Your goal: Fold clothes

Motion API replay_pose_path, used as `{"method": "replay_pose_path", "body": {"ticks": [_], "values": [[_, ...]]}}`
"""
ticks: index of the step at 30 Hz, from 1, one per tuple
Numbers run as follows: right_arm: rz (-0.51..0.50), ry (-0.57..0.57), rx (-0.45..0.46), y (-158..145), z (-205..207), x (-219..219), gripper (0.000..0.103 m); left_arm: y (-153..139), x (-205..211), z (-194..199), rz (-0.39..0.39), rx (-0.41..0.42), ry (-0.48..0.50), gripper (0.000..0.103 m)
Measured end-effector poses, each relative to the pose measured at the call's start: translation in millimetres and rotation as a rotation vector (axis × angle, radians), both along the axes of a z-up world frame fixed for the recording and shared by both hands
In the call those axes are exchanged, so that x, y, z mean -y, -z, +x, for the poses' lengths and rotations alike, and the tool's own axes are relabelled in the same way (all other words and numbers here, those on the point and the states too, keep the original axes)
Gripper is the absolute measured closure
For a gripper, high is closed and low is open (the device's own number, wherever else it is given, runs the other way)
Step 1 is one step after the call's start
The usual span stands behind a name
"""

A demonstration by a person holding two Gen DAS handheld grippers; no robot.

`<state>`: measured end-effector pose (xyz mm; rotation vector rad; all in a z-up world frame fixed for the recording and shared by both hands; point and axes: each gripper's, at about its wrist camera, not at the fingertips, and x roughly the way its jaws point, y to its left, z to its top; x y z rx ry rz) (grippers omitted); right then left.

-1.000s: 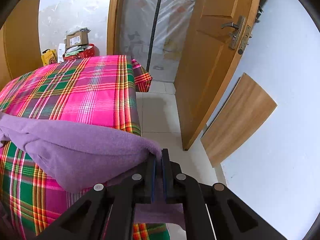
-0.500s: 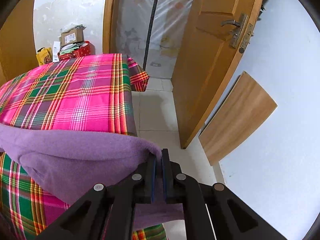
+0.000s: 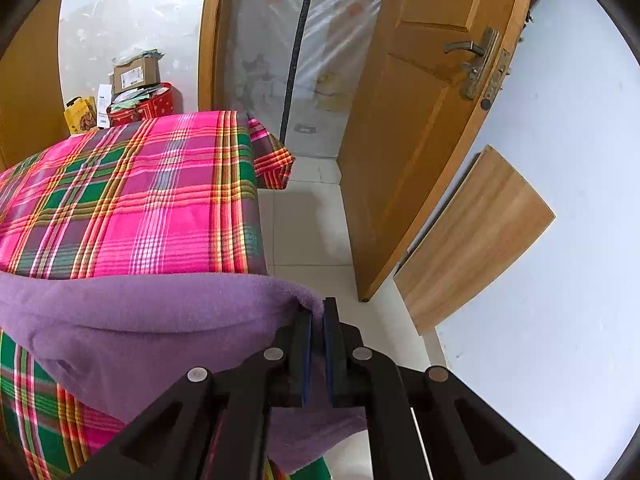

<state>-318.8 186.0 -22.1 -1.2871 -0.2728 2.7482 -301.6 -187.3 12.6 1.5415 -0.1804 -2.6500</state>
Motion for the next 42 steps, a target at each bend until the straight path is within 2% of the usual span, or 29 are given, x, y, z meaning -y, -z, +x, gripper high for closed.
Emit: {"method": "replay_pose_path", "body": {"ticks": [3, 8, 11, 13, 14, 16, 18, 20, 22, 25, 28, 33, 36, 39, 42], "values": [[0.004, 0.001, -0.001, 1, -6, 1, 0.098, 1, 5, -6, 0.007, -0.007, -0.033, 0.081], [0.019, 0.011, -0.001, 4, -20, 2, 0.098, 2, 16, -16, 0.047, -0.022, -0.105, 0.081], [0.028, 0.02, 0.037, 12, -27, 3, 0.097, 3, 16, -16, 0.051, -0.01, -0.109, 0.08], [0.052, 0.009, 0.076, 19, -30, 5, 0.095, 1, 20, -13, 0.07, 0.0, -0.113, 0.072], [0.069, 0.004, 0.09, 21, -30, 7, 0.094, -1, 24, -11, 0.093, 0.009, -0.12, 0.066], [0.099, -0.003, 0.112, 24, -27, 8, 0.091, -7, 35, -6, 0.15, 0.016, -0.144, 0.06], [0.113, -0.007, 0.128, 22, -23, 7, 0.089, -15, 44, 4, 0.192, 0.023, -0.144, 0.039], [0.146, -0.013, 0.141, 19, -18, 6, 0.086, -22, 53, 15, 0.222, 0.031, -0.142, 0.034], [0.191, -0.01, 0.131, 13, -9, 8, 0.085, -31, 62, 25, 0.226, 0.034, -0.154, 0.034], [0.178, 0.013, 0.076, -9, 7, 4, 0.085, -50, 81, 51, 0.237, -0.026, -0.21, 0.034], [0.127, 0.026, -0.017, -41, 25, -1, 0.085, -68, 103, 82, 0.262, -0.068, -0.264, 0.034], [0.017, -0.019, -0.209, -111, 64, 9, 0.085, -97, 132, 135, 0.187, -0.103, -0.332, 0.034], [-0.005, -0.116, -0.299, -151, 87, 38, 0.085, -109, 150, 158, 0.163, -0.117, -0.364, 0.034], [-0.017, -0.214, -0.352, -181, 108, 71, 0.085, -118, 161, 183, 0.117, -0.109, -0.388, 0.034], [-0.097, -0.34, -0.377, -209, 125, 106, 0.085, -127, 170, 202, 0.08, -0.103, -0.401, 0.034]]}}
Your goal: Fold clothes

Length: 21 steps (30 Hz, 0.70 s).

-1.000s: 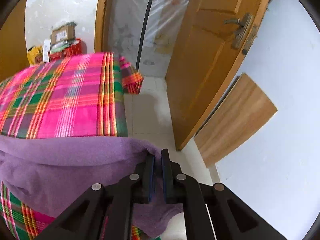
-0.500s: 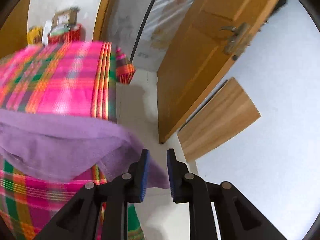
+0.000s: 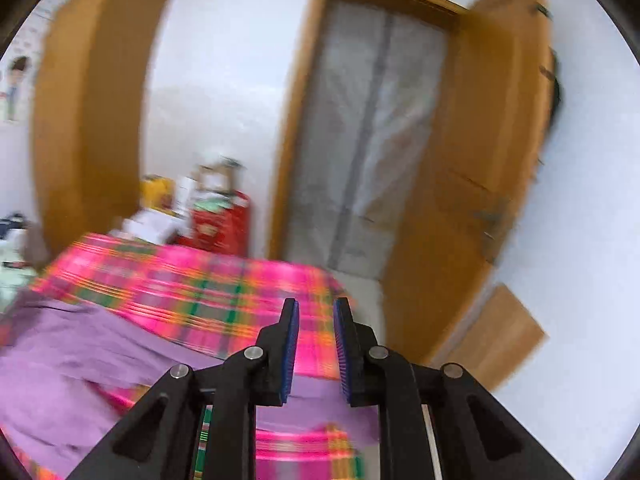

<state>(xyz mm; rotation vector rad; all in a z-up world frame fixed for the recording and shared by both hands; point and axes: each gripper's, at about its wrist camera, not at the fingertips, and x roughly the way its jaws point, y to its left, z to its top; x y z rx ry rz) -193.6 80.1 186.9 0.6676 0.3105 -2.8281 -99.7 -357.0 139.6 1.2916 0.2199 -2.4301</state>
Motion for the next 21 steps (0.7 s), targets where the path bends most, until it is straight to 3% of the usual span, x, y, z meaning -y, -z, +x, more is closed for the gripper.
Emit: {"method": "replay_pose_path", "body": {"ticks": [3, 6, 13, 17, 21], "values": [[-0.06, -0.146, 0.0, -17, 12, 40, 0.085, -4, 4, 11, -0.053, 0.025, -0.004, 0.034], [-0.039, -0.309, 0.028, -12, 17, 91, 0.085, 3, 4, 10, -0.097, 0.038, -0.001, 0.034], [0.125, -0.482, 0.116, 62, -2, 205, 0.085, 44, 0, -17, -0.183, 0.079, 0.07, 0.034], [0.153, -0.502, 0.205, 102, -38, 236, 0.085, 67, 9, -49, -0.152, 0.101, 0.11, 0.034], [0.154, -0.512, 0.34, 137, -81, 247, 0.085, 84, 31, -78, -0.062, 0.084, 0.1, 0.034]]}}
